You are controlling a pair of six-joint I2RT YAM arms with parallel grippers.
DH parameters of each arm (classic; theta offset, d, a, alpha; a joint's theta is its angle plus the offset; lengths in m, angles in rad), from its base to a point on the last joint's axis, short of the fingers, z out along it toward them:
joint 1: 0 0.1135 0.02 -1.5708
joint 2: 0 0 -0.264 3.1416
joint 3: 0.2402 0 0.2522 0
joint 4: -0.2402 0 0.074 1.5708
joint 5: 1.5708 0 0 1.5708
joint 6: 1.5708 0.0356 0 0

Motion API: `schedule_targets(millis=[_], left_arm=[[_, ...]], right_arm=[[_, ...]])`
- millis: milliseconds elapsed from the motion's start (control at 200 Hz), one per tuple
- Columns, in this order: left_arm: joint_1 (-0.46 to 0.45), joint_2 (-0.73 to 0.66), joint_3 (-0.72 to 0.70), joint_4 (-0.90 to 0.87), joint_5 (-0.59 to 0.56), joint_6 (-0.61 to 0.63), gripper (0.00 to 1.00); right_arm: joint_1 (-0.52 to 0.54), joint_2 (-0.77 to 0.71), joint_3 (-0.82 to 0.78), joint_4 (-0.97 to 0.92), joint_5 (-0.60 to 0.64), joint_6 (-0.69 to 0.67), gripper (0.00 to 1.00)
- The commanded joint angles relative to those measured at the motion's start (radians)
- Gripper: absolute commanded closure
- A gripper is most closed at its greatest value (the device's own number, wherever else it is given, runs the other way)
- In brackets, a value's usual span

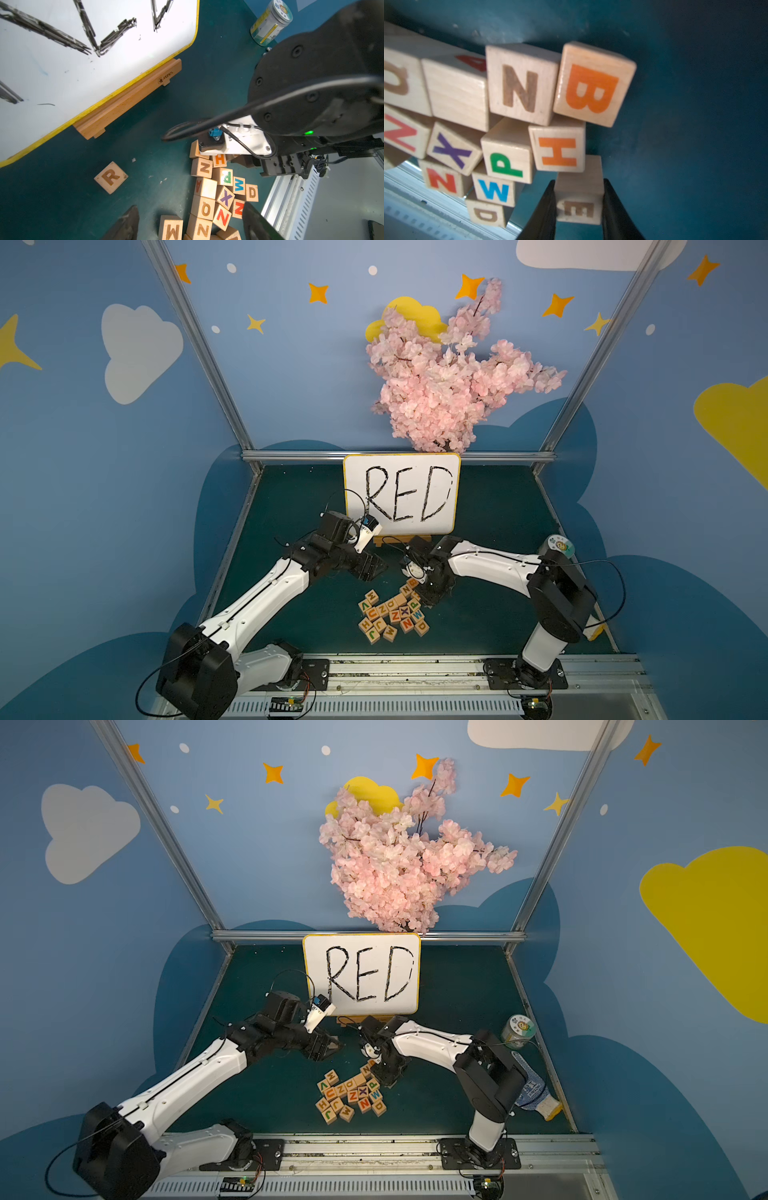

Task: Assemble the uppercase word "red" with letter blocks
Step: Pick up the letter block from the center of the board, then place the letter block at the center of the board.

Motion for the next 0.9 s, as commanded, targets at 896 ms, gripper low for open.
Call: schedule_targets(millis=[896], left_arm=[[0.005, -0.301, -0.060, -0.185, -0.139, -0.038, 0.22]], right_arm=[[-0.068, 0.243, 0.569, -0.094, 0.106, -0.548, 0.79]])
